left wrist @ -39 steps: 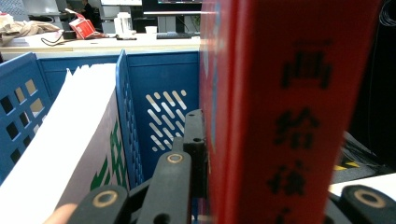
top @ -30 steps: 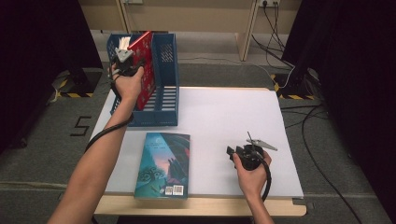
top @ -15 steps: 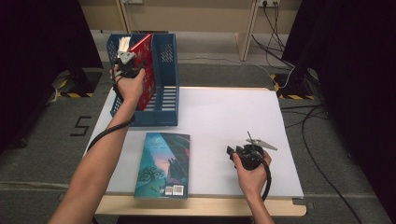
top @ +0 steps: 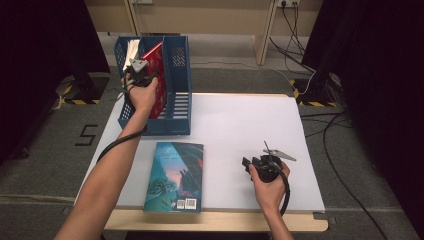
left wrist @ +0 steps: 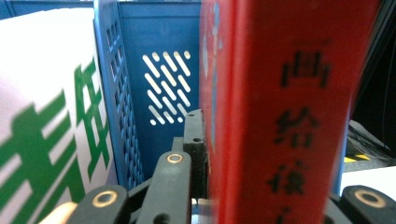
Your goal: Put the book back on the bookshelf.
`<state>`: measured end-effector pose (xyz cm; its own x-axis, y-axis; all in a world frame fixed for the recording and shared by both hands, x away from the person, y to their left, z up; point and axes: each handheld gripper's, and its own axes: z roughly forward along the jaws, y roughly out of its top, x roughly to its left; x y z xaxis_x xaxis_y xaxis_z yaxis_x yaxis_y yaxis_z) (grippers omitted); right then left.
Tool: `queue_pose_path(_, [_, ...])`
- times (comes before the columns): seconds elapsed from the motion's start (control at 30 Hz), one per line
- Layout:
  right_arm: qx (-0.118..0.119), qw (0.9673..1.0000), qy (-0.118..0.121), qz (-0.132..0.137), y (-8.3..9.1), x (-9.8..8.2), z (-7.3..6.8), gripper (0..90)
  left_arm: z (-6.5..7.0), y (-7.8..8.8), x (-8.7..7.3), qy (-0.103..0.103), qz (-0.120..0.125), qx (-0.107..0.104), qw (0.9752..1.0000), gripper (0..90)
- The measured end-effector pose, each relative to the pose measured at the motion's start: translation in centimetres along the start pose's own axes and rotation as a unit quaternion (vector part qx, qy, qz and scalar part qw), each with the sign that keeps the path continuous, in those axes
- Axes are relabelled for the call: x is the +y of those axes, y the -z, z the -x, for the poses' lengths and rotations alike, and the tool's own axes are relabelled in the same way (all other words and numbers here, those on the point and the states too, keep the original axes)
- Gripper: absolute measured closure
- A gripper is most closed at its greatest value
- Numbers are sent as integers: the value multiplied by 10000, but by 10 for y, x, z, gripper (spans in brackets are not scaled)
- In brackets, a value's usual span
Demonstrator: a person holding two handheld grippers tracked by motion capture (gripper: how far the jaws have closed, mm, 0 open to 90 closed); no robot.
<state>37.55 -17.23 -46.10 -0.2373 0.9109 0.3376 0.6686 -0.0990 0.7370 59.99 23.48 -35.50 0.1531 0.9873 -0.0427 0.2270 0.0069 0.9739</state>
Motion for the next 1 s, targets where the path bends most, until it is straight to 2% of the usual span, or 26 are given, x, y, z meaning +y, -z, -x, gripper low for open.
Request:
queue_pose_path(0.27, [3,10000,-8,-10,-1,-1,0,555,0,-5,-7,-3,-79,13,10000,786])
queue_pose_path(0.53, [15,10000,0,-33,-3,-1,0,555,2,-6,-9,0,-35,39,10000,784])
queue_pose_path(0.67, [18,10000,-7,-43,-2,-2,0,554,3,-4,-13,-71,-75,11,9999,780])
queue_pose_path(0.83, [17,10000,14,-83,-3,-2,0,551,3,-2,-18,-143,-292,-66,9995,771])
queue_pose_path(1.0, [16,10000,17,-96,-4,-3,-2,550,2,-1,-21,-197,-246,-78,9995,769])
